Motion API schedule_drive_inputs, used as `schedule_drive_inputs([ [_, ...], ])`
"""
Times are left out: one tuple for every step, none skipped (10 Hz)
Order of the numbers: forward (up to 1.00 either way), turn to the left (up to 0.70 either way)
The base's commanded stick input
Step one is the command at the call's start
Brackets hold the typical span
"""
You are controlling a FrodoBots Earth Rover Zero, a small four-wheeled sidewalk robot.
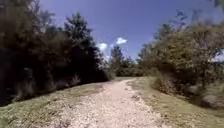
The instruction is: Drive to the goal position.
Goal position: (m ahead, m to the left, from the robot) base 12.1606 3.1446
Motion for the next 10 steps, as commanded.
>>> schedule_drive_inputs([
  [0.50, 0.00],
  [0.50, 0.00],
  [0.50, 0.00],
  [0.50, 0.00],
  [0.50, 0.00],
  [0.50, 0.00],
  [0.50, 0.00],
  [0.50, 0.00],
  [0.50, 0.00],
  [0.50, 0.00],
])
